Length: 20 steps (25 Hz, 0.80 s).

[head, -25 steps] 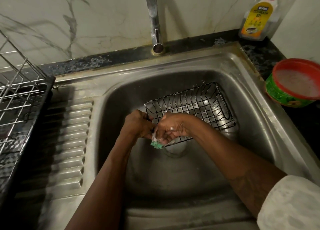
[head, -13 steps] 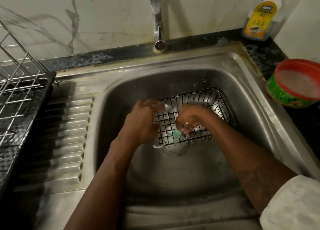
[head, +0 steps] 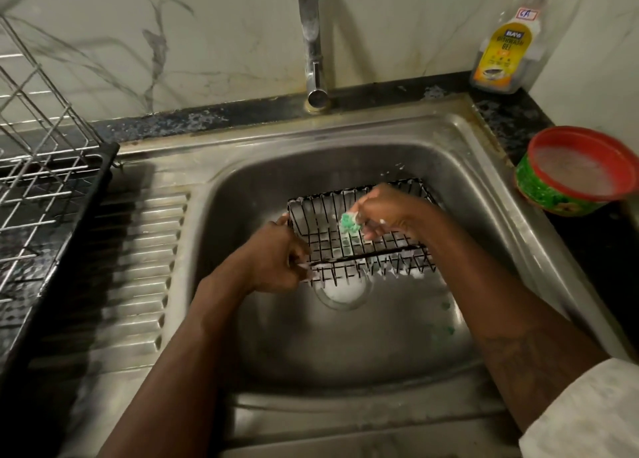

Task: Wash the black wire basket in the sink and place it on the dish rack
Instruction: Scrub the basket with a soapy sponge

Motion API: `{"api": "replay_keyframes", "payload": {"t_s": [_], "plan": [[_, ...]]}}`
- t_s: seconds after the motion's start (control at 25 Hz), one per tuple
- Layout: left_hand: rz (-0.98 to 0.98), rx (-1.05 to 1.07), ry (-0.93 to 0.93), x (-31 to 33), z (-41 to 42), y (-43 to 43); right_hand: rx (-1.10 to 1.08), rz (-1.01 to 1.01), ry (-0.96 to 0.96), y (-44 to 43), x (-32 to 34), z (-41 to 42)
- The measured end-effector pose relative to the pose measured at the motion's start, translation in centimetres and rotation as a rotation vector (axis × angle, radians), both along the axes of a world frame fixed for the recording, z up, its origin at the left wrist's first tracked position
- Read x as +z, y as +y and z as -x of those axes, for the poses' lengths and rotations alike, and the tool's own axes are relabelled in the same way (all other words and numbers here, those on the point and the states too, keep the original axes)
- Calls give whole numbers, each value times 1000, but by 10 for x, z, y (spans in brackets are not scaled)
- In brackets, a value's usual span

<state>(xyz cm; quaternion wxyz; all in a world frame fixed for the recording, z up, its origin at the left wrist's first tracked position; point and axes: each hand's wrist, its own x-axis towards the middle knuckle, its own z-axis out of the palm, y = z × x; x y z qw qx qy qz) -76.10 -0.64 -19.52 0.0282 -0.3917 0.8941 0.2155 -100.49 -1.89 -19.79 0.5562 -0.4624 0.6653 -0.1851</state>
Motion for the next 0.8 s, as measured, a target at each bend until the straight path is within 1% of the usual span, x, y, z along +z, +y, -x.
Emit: {"api": "replay_keyframes", "payload": {"t_s": [0.08, 0.12, 0.2, 0.28, 0.36, 0.48, 0.56, 0.64, 0.8], "plan": [[-63, 132, 249, 6, -9, -1, -58, 169, -38, 0, 16, 3], [-69, 195, 345, 9, -11, 0, -91, 260, -58, 0, 23, 4], [-35, 277, 468, 13, -13, 0, -150, 471, -67, 3, 31, 4], [-30, 330, 549, 14, -12, -3, -171, 706, 40, 7, 31, 5], [-52, 388, 613, 14, -10, -4, -155, 856, 128, 12, 28, 3], [-100, 519, 782, 13, 5, -3, -134, 939, 156, 14, 25, -4], [-76, 590, 877, 13, 18, 1, -132, 975, 190, 15, 23, -6], [-19, 607, 896, 16, 32, 5, -207, 1003, 188, 17, 24, -1], [108, 567, 927, 26, 61, 14, -336, 1004, 129, 34, 38, 9]]}}
